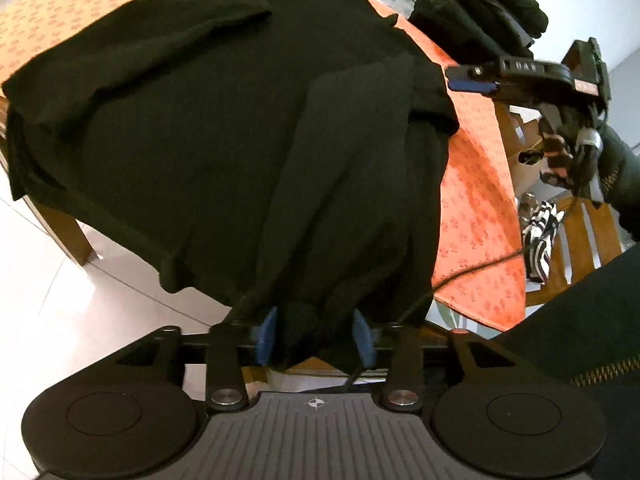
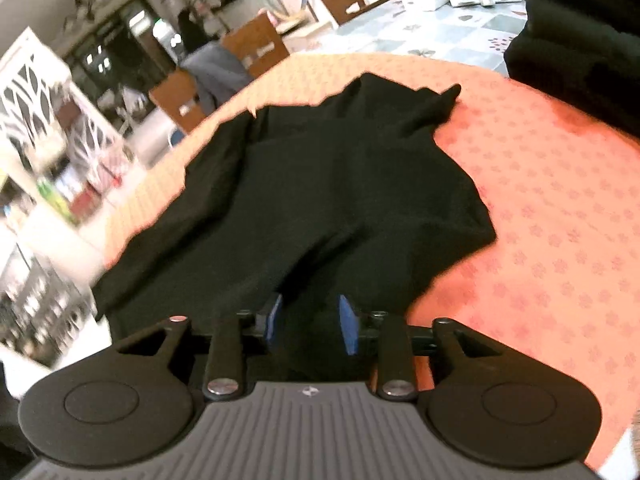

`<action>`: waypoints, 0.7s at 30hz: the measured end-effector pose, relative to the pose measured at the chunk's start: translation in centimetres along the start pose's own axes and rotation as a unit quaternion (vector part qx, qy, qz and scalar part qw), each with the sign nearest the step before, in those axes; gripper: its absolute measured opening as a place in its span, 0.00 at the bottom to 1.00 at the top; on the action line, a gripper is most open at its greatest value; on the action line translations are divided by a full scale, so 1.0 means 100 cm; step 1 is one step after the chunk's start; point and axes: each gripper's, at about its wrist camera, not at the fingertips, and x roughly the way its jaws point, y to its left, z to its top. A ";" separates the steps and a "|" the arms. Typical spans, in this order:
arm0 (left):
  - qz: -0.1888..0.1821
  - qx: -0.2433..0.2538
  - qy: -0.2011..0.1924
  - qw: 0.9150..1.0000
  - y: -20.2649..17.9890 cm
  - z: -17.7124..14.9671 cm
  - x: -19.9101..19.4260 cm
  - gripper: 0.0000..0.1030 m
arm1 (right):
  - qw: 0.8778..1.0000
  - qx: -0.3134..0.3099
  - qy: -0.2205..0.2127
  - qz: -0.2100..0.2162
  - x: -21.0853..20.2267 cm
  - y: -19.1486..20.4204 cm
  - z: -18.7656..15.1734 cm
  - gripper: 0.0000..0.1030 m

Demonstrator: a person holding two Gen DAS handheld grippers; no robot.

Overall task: Fold clothes
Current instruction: 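Lift the held hem with both grippers and fold it toward the collar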

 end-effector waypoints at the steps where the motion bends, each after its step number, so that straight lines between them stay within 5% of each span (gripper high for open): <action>1: 0.002 0.000 -0.007 1.000 0.000 0.000 -0.004 0.53 | 1.000 0.011 -0.003 0.008 0.004 -0.001 0.004 0.43; 8: 0.035 -0.033 -0.073 0.996 0.004 0.002 -0.040 0.62 | 0.993 0.092 0.030 0.063 0.059 -0.006 0.017 0.43; 9: 0.043 -0.039 -0.081 0.995 0.005 0.000 -0.044 0.62 | 0.992 0.099 0.044 0.069 0.067 -0.006 0.016 0.16; 10: 0.050 -0.045 -0.088 0.994 0.004 0.000 -0.047 0.62 | 0.992 0.100 0.045 0.069 0.070 -0.006 0.015 0.04; 21: 0.085 -0.085 -0.107 0.987 0.002 -0.019 -0.050 0.62 | 0.995 0.093 -0.021 0.025 0.048 -0.008 0.019 0.04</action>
